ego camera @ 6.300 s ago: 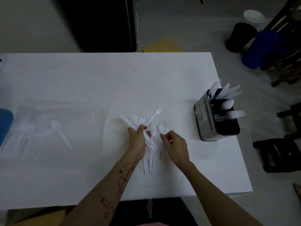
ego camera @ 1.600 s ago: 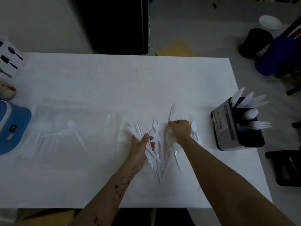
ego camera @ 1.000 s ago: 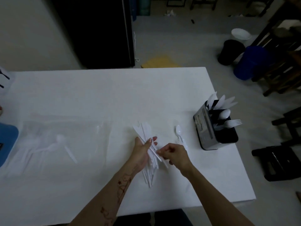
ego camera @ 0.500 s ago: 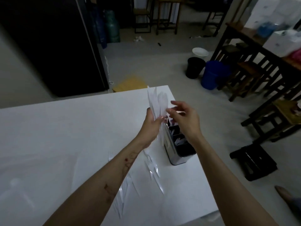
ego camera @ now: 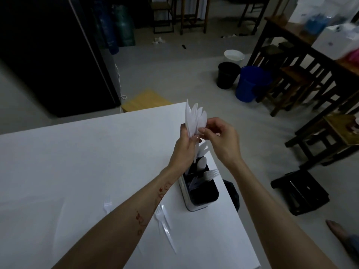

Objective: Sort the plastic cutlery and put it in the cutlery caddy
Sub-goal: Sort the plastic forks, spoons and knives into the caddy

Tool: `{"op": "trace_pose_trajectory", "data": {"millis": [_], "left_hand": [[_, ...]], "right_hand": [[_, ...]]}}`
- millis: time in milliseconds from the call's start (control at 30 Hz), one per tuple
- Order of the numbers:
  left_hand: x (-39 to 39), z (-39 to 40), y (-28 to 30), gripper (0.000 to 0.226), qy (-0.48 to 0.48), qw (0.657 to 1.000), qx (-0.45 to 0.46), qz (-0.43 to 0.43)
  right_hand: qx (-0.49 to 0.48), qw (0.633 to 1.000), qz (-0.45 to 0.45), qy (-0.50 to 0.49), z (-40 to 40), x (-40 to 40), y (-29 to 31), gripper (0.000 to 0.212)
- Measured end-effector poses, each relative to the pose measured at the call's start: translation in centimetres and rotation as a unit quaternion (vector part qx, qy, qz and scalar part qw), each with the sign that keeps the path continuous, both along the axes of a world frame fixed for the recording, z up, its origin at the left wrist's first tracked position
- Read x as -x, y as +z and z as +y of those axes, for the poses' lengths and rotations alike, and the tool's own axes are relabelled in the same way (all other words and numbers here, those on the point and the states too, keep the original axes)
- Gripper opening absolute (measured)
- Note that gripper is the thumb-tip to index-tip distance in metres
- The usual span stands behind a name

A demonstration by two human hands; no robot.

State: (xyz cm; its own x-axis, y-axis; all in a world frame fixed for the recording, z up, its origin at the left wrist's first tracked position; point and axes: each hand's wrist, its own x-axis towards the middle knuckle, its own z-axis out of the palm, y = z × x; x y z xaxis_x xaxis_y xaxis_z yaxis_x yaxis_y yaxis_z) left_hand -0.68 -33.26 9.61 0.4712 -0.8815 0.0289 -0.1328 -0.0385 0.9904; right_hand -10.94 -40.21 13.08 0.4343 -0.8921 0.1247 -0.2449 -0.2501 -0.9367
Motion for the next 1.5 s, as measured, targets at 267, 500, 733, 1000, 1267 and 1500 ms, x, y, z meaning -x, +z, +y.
{"op": "trace_pose_trajectory", "data": {"millis": [267, 500, 733, 1000, 1267, 1500], "left_hand": [[-0.3, -1.2, 0.2, 0.024, 0.029, 0.999, 0.016, -0.013], [0.6, 0.8, -2.5, 0.018, 0.029, 0.999, -0.028, -0.024], [0.6, 1.1, -4.4, 0.016, -0.001, 0.996, -0.065, -0.065], [0.1, 0.8, -5.0, 0.043, -0.014, 0.977, -0.089, -0.195], [0.3, 2.6, -4.8, 0.035, -0.026, 0.945, -0.051, -0.323], [0.7, 3.6, -5.4, 0.032, 0.031, 0.957, -0.059, -0.281]], "right_hand": [[-0.010, 0.999, -0.036, 0.030, -1.7, -0.7, 0.8, 0.011], [0.010, 0.997, 0.044, 0.065, -1.5, 0.5, -1.8, 0.010], [0.016, 0.992, 0.083, 0.089, -1.4, 0.9, -2.3, 0.024], [0.009, 0.985, 0.080, 0.153, -2.0, 0.9, -1.2, 0.028], [0.011, 0.978, 0.148, 0.147, -2.2, 1.6, -2.8, 0.016], [0.022, 0.972, 0.175, 0.152, -2.2, 1.4, -3.4, 0.012]]}}
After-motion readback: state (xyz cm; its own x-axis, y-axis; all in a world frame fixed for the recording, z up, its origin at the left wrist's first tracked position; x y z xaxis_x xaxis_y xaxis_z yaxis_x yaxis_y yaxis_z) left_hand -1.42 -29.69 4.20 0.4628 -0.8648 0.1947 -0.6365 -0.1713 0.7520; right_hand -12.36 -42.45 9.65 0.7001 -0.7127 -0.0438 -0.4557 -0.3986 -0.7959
